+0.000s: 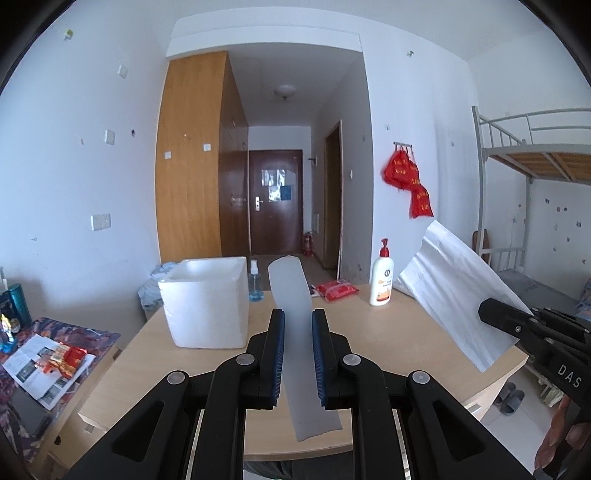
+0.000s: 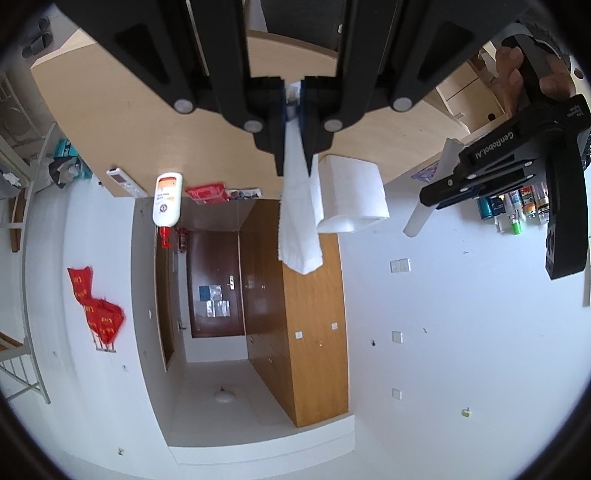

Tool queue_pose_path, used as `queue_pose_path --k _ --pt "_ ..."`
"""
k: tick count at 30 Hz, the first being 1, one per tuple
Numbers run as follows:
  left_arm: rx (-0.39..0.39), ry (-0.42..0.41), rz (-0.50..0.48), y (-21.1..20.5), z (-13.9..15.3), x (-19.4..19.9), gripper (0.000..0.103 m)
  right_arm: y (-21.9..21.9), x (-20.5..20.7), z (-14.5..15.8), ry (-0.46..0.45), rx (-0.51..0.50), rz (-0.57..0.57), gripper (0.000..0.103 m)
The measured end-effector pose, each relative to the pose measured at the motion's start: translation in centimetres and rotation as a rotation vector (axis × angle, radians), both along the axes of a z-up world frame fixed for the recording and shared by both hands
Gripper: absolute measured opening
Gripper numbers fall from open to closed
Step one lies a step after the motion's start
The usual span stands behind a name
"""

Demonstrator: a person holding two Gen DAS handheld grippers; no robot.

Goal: Organize soft objects
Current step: 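Carry roller and white cloth with both tools over the foam box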

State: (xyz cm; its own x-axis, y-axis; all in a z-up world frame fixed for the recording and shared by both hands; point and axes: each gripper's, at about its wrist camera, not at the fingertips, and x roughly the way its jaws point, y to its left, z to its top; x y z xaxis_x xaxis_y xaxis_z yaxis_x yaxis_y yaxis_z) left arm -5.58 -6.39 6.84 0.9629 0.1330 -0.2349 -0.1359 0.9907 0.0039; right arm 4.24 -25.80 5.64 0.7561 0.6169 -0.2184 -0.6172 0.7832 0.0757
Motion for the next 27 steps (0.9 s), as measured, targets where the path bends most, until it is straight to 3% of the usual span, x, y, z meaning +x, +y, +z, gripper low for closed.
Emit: queue_pose_path --k 13,27 --pt "-0.011 0.018 0.051 1.7 -0.7 0.3 0.016 2.0 0.3 -0.4 0.017 -0.017 0.042 0.007" --pt "-0.018 0.038 0.18 5.9 -1.2 1.1 0.016 6.9 2.4 -1.0 0.056 -0.047 0.155 0.007"
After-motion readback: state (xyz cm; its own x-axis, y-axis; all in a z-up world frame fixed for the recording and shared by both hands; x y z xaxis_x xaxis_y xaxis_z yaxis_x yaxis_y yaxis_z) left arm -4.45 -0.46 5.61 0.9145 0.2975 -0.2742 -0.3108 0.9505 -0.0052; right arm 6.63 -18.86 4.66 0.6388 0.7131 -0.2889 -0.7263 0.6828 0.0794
